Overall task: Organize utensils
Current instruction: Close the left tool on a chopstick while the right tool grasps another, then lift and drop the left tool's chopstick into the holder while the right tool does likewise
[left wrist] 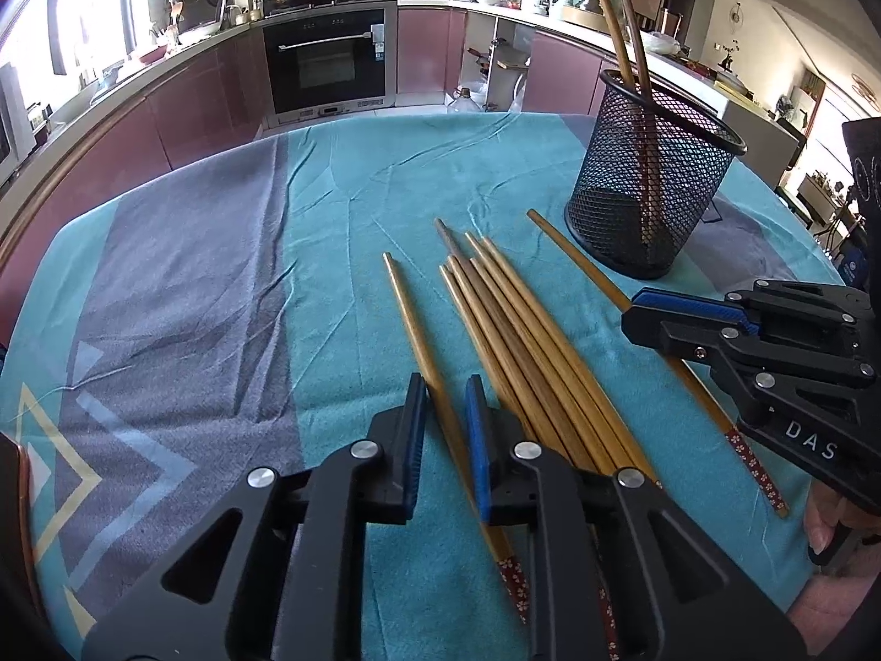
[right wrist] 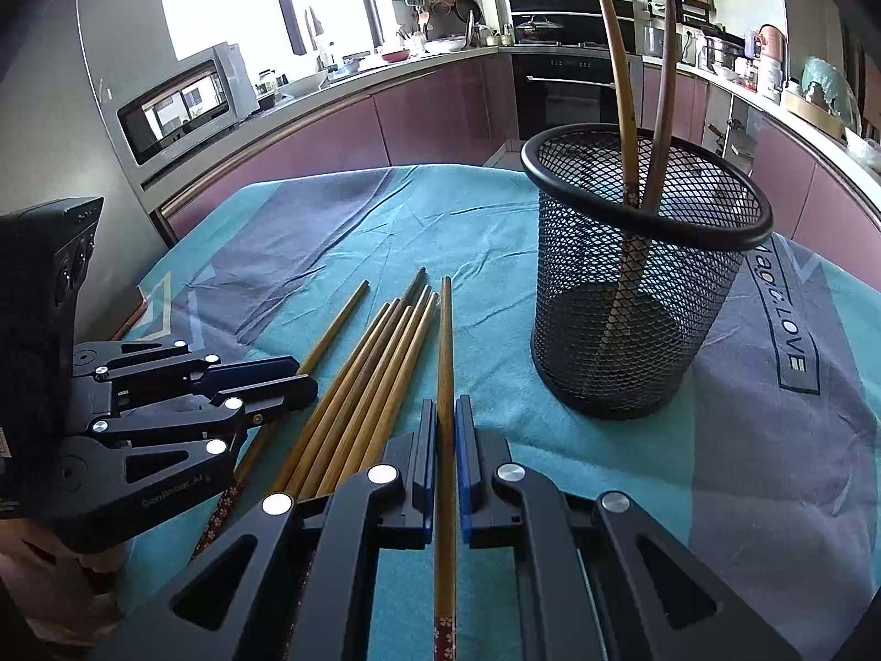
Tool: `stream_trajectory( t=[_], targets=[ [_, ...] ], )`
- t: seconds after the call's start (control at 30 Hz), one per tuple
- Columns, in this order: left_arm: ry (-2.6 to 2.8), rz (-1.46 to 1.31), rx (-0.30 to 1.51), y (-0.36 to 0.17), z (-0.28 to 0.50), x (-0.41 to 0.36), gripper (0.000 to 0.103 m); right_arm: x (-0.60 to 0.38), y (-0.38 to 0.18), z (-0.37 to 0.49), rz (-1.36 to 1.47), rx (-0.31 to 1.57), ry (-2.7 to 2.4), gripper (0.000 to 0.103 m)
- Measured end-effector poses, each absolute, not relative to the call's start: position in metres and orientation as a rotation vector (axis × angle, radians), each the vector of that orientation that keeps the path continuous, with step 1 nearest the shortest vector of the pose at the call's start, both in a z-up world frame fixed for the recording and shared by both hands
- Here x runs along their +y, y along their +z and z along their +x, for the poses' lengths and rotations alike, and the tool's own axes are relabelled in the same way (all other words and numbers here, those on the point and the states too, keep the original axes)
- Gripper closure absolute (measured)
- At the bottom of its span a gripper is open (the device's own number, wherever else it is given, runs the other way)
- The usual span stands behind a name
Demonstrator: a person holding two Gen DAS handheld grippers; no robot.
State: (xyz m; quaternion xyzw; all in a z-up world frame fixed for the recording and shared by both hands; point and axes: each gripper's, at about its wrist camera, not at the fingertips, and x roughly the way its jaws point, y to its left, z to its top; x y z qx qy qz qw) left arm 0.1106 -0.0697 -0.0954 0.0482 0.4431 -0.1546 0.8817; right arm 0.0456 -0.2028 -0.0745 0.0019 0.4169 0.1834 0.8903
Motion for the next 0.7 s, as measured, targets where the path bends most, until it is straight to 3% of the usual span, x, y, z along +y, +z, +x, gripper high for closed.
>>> stream_trajectory(
  t=[0.2, 0.37, 0.7],
  targets=[
    [-0.306, 0.081, 0.921, -0.094, 0.114, -0.070, 0.095, -0.209, -0.064, 0.039, 0.018, 0.830, 0.401, 0.098],
    [-0.317, 0.056, 0.902, -0.086, 0.110, -0.066, 0.096, -0.218, -0.047, 0.032, 0.047, 0.787, 0.427, 0.098],
    [-0.466, -0.065, 0.789, -0.026, 0.095, -0.047, 0.096, -0.241, 0.000, 0.020, 0.118, 0.665, 0.471, 0.098]
  ],
)
